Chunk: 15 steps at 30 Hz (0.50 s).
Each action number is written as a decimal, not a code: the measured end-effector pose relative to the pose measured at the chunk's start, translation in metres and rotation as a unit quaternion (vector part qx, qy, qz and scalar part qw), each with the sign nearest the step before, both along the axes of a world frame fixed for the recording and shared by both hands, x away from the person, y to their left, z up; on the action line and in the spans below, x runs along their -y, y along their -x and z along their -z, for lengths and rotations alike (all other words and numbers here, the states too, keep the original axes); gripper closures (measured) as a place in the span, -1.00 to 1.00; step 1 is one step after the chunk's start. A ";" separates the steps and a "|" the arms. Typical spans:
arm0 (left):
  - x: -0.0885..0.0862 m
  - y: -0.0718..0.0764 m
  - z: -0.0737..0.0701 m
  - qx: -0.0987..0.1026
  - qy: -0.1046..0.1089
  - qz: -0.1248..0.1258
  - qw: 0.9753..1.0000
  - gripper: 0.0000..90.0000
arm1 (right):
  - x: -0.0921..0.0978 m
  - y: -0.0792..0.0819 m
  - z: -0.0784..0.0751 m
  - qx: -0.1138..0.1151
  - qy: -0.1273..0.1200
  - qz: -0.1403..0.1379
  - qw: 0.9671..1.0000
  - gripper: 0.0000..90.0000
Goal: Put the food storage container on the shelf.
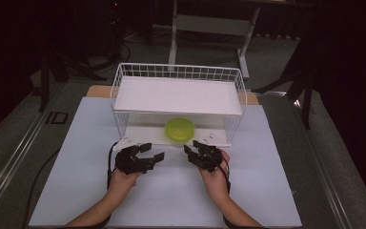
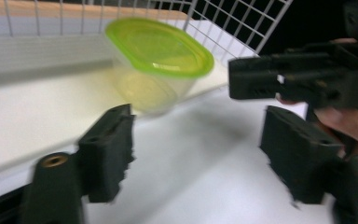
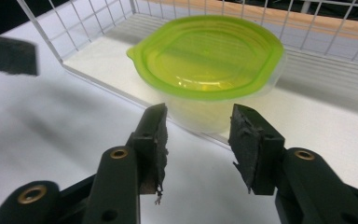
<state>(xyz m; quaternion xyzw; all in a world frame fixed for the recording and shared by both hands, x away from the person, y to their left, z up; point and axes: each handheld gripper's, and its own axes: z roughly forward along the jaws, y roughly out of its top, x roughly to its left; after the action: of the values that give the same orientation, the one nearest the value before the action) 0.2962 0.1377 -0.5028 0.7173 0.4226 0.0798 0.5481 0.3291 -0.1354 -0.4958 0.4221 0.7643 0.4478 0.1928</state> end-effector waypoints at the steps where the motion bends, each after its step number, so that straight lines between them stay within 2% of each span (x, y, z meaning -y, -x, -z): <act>1: -0.001 0.001 0.002 -0.007 0.003 0.003 1.000 -0.63 | 0.000 -0.001 0.002 -0.004 -0.004 -0.004 1.000 0.39; 2: -0.002 0.001 0.004 -0.013 0.002 0.014 1.000 -0.68 | 0.000 -0.002 0.002 -0.008 -0.006 -0.010 1.000 0.46; 5: -0.004 0.003 0.006 -0.009 0.008 0.017 1.000 -0.80 | -0.002 -0.002 0.003 -0.009 -0.002 -0.018 1.000 0.51; 6: -0.008 0.006 0.006 -0.012 0.009 0.019 1.000 -0.95 | -0.003 -0.002 0.005 -0.017 0.005 -0.025 1.000 0.76; 8: -0.010 0.009 0.007 -0.012 0.014 0.019 1.000 -0.95 | -0.004 -0.002 0.006 -0.019 0.009 -0.025 0.999 0.83; 9: -0.012 0.012 0.007 -0.011 0.014 0.018 1.000 -0.95 | -0.005 -0.004 0.008 -0.026 0.013 -0.028 0.999 0.99; 14: -0.022 0.027 0.006 0.000 0.002 0.020 1.000 -0.95 | -0.007 -0.008 0.010 -0.021 0.019 -0.019 0.999 1.00; 15: -0.024 0.030 0.004 0.005 0.003 0.021 1.000 -0.95 | -0.009 -0.010 0.011 -0.026 0.019 -0.019 0.999 1.00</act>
<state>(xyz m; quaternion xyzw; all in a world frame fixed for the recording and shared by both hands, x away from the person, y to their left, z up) 0.2667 0.1616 -0.5073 0.7241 0.4051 0.0708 0.5537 0.3394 -0.1266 -0.5067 0.4155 0.7852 0.4257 0.1721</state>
